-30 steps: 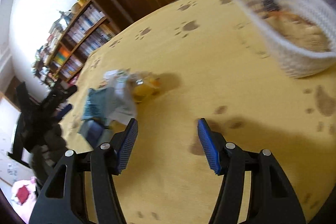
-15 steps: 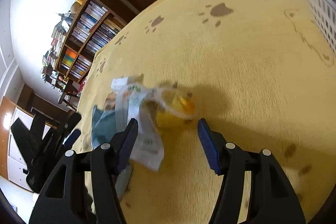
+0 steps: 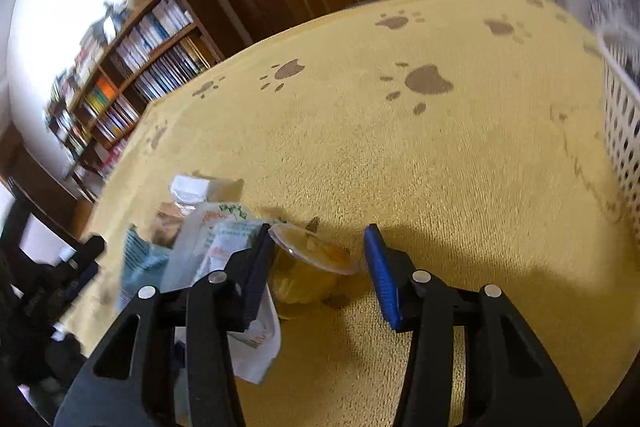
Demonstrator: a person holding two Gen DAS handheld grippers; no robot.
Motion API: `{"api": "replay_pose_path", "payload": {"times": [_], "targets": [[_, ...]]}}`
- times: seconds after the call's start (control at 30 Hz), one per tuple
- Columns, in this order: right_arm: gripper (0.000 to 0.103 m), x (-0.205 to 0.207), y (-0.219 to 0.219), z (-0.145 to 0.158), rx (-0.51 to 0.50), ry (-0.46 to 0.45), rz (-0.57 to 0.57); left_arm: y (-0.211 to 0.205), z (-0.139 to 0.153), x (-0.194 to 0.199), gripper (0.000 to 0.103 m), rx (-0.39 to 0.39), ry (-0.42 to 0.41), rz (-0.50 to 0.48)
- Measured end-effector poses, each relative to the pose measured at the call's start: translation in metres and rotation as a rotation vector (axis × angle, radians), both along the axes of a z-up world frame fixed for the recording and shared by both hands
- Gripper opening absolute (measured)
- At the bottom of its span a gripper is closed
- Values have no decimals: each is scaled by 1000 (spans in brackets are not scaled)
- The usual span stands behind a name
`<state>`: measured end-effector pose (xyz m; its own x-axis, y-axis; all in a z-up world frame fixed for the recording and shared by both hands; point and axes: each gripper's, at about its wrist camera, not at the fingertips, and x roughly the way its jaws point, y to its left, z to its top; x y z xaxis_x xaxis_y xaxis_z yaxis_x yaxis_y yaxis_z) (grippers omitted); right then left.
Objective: Organize snacks
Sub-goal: 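Grasp the white-green printed packet with the left gripper while the right gripper approaches the jelly cup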
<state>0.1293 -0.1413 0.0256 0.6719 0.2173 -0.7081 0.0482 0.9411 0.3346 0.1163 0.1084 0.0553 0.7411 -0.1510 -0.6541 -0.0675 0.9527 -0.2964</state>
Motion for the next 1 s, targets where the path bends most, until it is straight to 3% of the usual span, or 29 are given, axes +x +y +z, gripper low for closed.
{"api": "replay_pose_path", "payload": {"times": [0.1, 0.43, 0.77, 1.0], "targets": [[48, -1, 10, -3, -83, -19, 11, -2, -1, 0, 82, 1, 3, -5], [46, -20, -8, -4, -100, -15, -6, 1, -3, 0, 82, -2, 9, 0], [45, -72, -63, -6, -82, 4, -96, -8, -2, -3, 82, 11, 3, -25], [45, -111, -74, -8, -97, -1, -84, -23, 3, -6, 82, 31, -14, -60]]}}
